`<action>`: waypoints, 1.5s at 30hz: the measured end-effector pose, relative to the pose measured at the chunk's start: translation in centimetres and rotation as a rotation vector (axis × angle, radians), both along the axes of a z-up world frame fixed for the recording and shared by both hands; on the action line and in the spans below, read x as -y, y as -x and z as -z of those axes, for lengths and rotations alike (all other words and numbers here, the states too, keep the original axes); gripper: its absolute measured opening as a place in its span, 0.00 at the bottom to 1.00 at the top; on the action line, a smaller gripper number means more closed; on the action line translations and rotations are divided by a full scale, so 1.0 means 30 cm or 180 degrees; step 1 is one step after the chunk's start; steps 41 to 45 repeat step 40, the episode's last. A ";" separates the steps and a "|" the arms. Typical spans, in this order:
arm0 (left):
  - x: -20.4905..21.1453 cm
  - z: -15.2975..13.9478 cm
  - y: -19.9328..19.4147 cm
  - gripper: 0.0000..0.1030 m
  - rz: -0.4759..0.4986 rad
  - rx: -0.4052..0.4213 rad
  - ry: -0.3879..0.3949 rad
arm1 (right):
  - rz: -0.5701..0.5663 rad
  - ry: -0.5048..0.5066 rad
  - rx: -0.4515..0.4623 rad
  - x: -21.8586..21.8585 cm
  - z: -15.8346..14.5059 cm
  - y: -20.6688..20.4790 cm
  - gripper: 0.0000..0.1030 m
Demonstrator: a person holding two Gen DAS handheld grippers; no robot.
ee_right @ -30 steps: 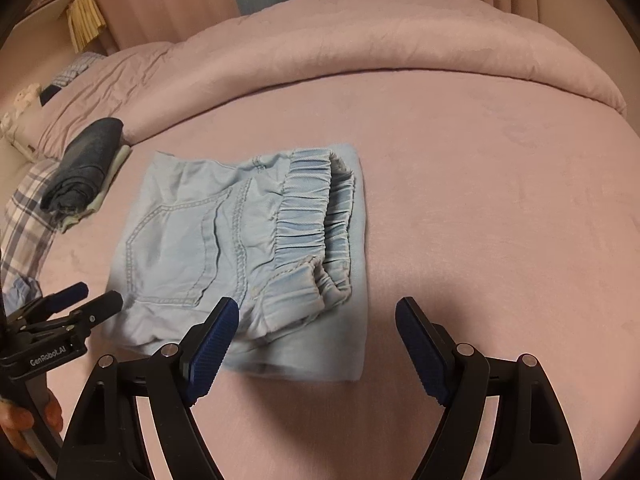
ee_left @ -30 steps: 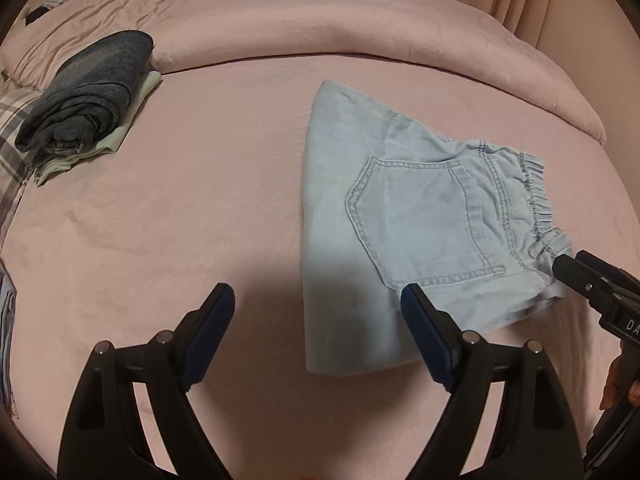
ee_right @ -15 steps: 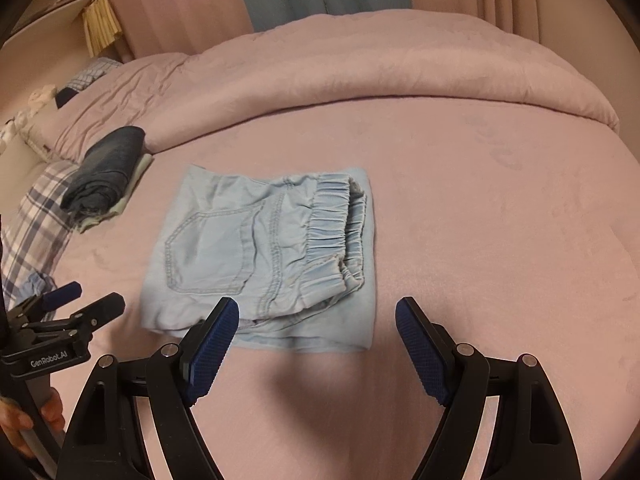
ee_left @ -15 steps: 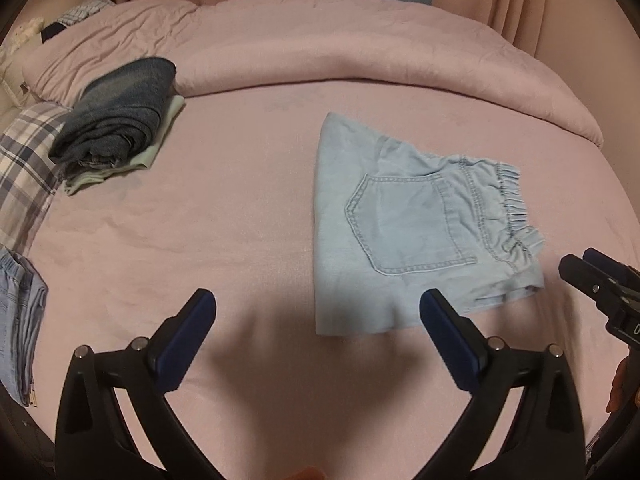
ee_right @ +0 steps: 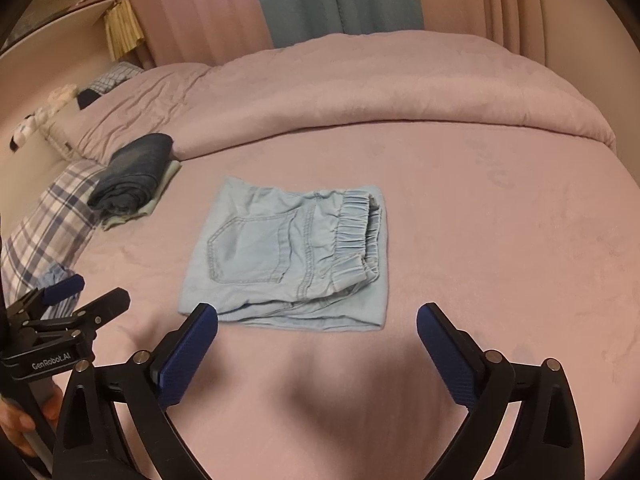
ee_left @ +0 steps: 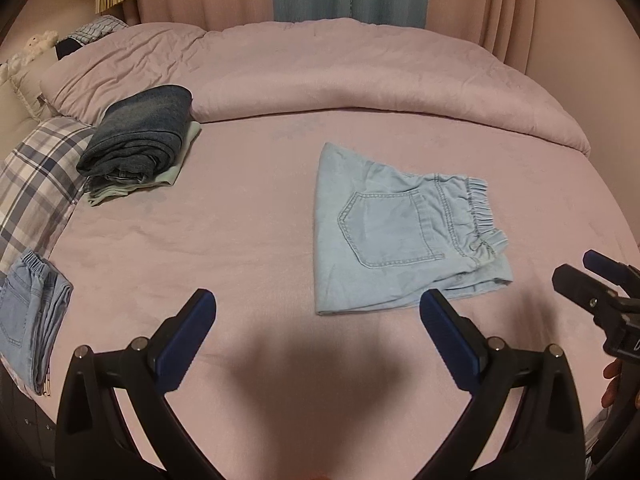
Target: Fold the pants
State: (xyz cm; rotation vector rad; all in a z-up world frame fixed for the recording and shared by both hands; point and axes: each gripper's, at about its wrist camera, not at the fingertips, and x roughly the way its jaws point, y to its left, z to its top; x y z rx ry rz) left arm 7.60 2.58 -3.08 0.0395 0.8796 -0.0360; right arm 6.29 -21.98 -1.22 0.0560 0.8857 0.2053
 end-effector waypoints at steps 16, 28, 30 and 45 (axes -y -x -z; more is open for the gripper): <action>0.045 -0.062 0.083 0.99 0.0070 0.0071 -0.0014 | -0.0089 -0.0013 0.0125 -0.027 -0.057 0.091 0.97; 0.059 -0.080 0.097 0.99 0.0102 0.0101 -0.0023 | -0.0106 -0.0016 0.0163 -0.035 -0.074 0.108 0.97; 0.060 -0.080 0.098 0.99 0.0100 0.0099 -0.0025 | -0.0106 -0.0025 0.0160 -0.035 -0.073 0.109 0.97; 0.059 -0.080 0.094 0.99 0.0119 0.0077 -0.0010 | -0.0105 -0.0012 0.0145 -0.042 -0.066 0.112 0.97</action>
